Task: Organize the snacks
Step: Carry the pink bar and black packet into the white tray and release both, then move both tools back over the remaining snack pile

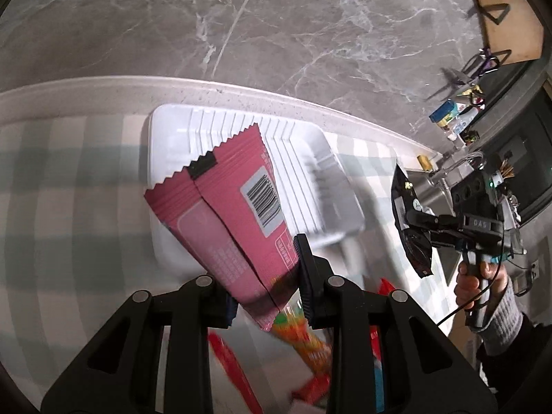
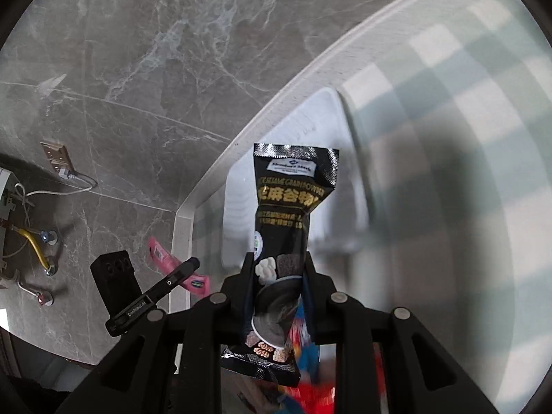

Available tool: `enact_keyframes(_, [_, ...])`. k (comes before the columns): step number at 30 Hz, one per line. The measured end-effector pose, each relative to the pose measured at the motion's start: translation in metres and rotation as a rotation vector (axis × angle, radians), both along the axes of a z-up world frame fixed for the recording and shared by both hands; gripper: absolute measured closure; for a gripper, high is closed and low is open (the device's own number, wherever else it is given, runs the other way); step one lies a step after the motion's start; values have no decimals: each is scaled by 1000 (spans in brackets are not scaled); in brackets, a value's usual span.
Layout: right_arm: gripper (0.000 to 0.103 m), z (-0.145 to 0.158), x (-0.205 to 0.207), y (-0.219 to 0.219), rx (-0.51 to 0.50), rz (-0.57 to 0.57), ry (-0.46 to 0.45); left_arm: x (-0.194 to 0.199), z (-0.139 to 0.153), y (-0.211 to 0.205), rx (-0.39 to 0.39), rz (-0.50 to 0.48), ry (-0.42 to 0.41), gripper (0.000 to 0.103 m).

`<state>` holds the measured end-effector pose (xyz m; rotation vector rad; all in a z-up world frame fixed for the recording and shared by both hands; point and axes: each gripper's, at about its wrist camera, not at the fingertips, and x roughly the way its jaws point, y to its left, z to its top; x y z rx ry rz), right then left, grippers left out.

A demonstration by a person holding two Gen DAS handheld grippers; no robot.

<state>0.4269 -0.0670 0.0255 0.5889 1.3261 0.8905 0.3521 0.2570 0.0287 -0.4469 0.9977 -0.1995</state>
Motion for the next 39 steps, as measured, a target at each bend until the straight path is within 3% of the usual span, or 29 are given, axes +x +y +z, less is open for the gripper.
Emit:
enact_keyframes(9, [77, -25, 55, 52, -34, 48, 23, 85, -29, 13, 22, -26, 48, 77])
enact_keyframes(15, [76, -42, 71, 72, -64, 55, 36, 121, -49, 15, 71, -23, 82, 76])
enact_keyframes(20, [62, -46, 76, 79, -109, 42, 22, 139, -61, 16, 156, -14, 102, 74])
enact_keyframes(21, [56, -44, 76, 79, -115, 38, 12, 144, -64, 16, 157, -10, 107, 68])
enact_keyframes(22, [52, -41, 75, 80, -125, 37, -2, 147, -66, 18, 156, 1, 110, 56])
enact_keyframes(24, [50, -35, 74, 79, -137, 36, -32, 148, -67, 22, 150, 9, 97, 51])
enact_keyframes(31, [47, -9, 56, 67, -126, 25, -94, 130, -55, 20, 185, 37, 62, 51])
enact_keyframes(39, [38, 21, 17, 35, -112, -16, -173, 61, -26, 7, 178, 75, 50, 48])
